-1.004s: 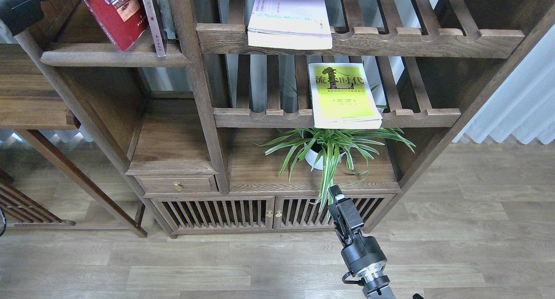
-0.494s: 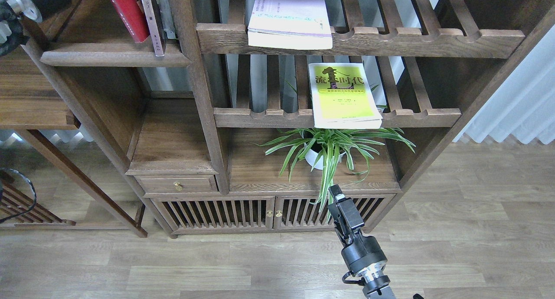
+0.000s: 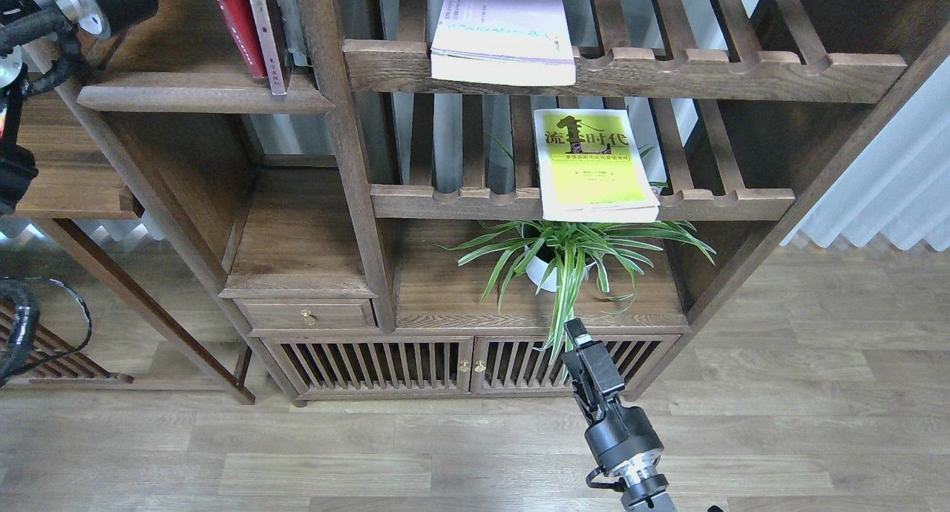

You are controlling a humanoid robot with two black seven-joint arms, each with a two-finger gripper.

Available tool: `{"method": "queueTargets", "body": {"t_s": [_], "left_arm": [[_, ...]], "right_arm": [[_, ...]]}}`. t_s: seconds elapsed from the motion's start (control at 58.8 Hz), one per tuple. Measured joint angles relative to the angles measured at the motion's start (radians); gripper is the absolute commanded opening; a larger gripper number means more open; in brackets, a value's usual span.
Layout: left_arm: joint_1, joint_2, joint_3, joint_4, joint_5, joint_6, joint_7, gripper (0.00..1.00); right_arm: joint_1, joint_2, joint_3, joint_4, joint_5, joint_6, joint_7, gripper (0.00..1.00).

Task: Organize books on shelf
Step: 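Insert the red book upright into the top compartment beside the shelf post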

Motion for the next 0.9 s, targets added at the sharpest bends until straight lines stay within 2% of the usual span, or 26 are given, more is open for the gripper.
{"method": "queueTargets", "body": {"t_s": [0.357, 0.562, 0.613, 0.63, 0.681, 0.783, 0.8, 0.834, 0.902], "left_arm": [[-0.005, 0.002, 0.003, 0.011, 0.052, 0.0, -0.031, 0.04], [-0.007, -0.007, 0.036, 0.011, 0.053, 0.0, -0.039, 0.08], [-0.007, -0.009, 0.042, 0.01, 0.053, 0.0, -0.043, 0.13], [-0.006, -0.01, 0.044, 0.01, 0.053, 0.0, -0.046, 0.21], [-0.006, -0.012, 0.049, 0.011, 0.054, 0.0, -0.054, 0.31], [-0.005, -0.014, 0.054, 0.011, 0.054, 0.0, -0.061, 0.37], [-0.003, -0.014, 0.056, 0.011, 0.055, 0.0, -0.061, 0.42], [-0.002, -0.013, 0.054, 0.007, 0.055, 0.0, -0.062, 0.45], [-0.001, -0.009, 0.05, 0.001, 0.056, 0.0, -0.062, 0.47]], "right_arm": [[-0.002, 0.0, 0.0, 0.009, 0.0, 0.0, 0.0, 0.99], [-0.002, 0.0, 0.001, 0.009, 0.0, 0.0, 0.0, 0.99], [-0.002, 0.0, 0.001, 0.009, 0.0, 0.0, 0.0, 0.99], [-0.002, 0.0, 0.001, 0.009, 0.0, 0.0, 0.0, 0.99], [-0.002, 0.0, 0.002, 0.009, 0.0, 0.0, 0.0, 0.99], [-0.002, 0.0, 0.002, 0.009, 0.0, 0.0, 0.0, 0.99], [-0.002, 0.0, 0.002, 0.009, 0.0, 0.0, 0.0, 0.99], [-0.002, 0.0, 0.002, 0.009, 0.0, 0.0, 0.0, 0.99], [-0.002, 0.0, 0.002, 0.009, 0.0, 0.0, 0.0, 0.99]]}}
